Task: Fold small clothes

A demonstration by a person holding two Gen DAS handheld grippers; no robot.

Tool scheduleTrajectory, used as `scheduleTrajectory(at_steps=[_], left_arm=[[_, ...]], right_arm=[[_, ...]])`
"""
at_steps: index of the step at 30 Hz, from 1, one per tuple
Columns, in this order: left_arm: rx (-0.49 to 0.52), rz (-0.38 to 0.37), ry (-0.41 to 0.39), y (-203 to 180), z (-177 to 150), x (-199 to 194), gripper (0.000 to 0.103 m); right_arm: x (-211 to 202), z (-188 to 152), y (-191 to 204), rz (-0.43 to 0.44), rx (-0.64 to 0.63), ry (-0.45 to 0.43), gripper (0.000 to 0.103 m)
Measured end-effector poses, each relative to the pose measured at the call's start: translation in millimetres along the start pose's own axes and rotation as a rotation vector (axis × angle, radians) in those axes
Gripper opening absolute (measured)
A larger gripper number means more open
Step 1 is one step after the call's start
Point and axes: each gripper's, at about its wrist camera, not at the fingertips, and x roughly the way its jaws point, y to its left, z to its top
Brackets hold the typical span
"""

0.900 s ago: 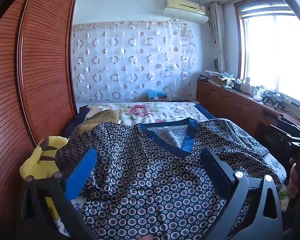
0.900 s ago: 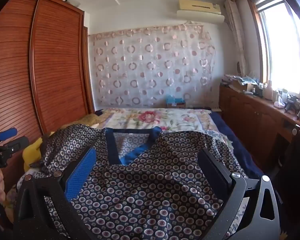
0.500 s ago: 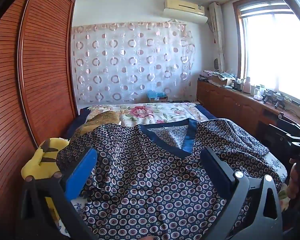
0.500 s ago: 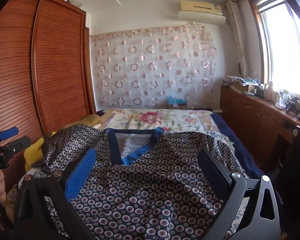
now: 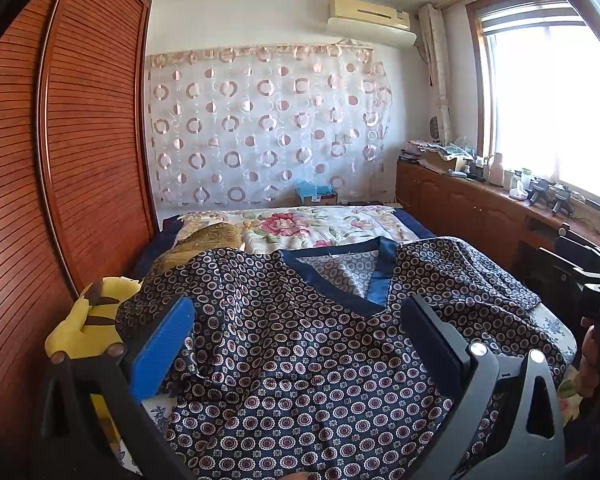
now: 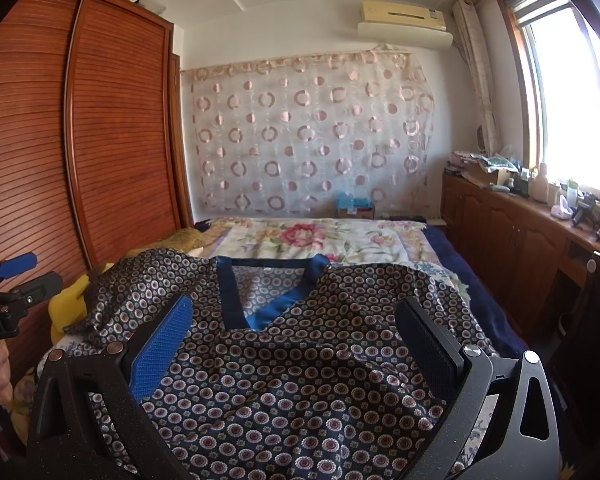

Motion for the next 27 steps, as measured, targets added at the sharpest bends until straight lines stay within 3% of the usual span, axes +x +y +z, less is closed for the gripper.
scheduleTrajectory(at_steps=[27], left_arm=[[0.001,0.008,-0.005,0.9,0.5,0.5,0.103]], right_arm=[[-2.0,0.7,-1.0,0.002,0.000,0.002,0.103]])
